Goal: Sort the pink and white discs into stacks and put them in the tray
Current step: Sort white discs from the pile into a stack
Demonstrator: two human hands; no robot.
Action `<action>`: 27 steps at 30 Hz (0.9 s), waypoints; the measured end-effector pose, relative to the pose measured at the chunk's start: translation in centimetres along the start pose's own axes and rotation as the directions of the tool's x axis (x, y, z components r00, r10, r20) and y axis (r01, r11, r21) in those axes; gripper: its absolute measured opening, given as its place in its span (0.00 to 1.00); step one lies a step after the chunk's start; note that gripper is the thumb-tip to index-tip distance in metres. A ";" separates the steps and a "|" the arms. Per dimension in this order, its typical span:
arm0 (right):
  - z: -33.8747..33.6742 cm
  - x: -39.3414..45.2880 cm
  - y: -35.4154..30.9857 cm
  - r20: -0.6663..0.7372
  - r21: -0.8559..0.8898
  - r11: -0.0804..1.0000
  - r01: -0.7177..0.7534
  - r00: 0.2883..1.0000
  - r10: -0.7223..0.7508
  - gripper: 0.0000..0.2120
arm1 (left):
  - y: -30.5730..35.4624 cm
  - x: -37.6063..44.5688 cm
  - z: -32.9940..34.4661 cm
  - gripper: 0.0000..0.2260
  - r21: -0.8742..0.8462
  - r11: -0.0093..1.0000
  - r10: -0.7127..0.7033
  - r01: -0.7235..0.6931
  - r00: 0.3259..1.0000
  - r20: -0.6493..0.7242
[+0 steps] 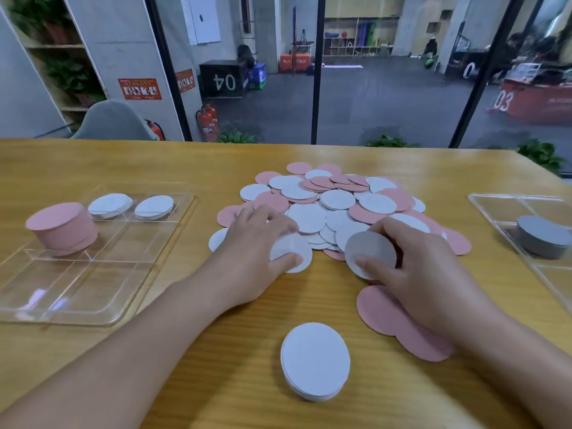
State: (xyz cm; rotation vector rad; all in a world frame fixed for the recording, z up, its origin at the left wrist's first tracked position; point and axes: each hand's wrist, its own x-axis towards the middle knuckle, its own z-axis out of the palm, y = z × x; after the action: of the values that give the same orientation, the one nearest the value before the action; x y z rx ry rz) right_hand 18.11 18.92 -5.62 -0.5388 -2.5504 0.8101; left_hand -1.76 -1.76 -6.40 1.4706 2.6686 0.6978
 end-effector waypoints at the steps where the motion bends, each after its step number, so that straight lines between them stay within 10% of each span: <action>1: 0.0 -0.1 -0.1 0.001 0.013 1.000 0.003 1.000 -0.003 0.08 | 0.0 0.0 -0.1 0.18 -0.060 0.998 0.001 -0.002 1.000 -0.016; 16: 0.6 -1.1 -1.0 0.067 0.048 0.995 0.091 0.993 -0.094 0.07 | -0.4 0.1 -0.9 0.03 -0.512 0.858 -0.093 -0.037 0.970 -0.225; 27: 1.2 -1.4 -1.0 0.100 0.001 0.982 0.189 0.977 -0.188 0.06 | 2.5 -1.2 -0.8 0.12 -0.665 0.740 0.151 -0.101 0.988 0.019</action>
State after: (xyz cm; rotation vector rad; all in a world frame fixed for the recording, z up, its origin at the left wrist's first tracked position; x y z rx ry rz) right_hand 18.49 16.95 -6.26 -0.2590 -2.6473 0.7760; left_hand 0.70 -1.91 -4.94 1.4095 1.9249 1.3893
